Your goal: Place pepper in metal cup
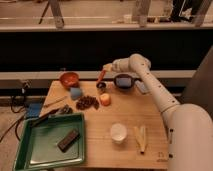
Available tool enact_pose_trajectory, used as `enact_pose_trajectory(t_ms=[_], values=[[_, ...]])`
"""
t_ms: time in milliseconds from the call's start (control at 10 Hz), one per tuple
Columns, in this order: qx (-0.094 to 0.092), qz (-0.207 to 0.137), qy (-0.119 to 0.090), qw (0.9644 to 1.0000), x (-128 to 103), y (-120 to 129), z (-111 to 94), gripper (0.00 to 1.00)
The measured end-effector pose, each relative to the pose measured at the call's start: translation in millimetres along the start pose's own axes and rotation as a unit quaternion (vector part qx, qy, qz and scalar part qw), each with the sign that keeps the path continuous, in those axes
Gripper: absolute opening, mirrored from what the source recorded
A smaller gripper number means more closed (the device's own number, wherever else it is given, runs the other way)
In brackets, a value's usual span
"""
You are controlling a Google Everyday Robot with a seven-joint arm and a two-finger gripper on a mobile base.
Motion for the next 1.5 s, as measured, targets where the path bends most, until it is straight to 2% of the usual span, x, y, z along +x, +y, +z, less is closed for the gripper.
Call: enact_pose_trajectory(t_ms=[600,1100,1200,1500], values=[[-0.028,-0.014,0.008,0.9995,2,15,-16,0.0],[-0.023,-0.038,0.007,0.999,1,5,-11,0.01],[-0.022,-0.04,0.007,0.9989,1,4,-11,0.06],[-0.018,-0.054,0.003,0.9984,-1,-1,-9,0.38]])
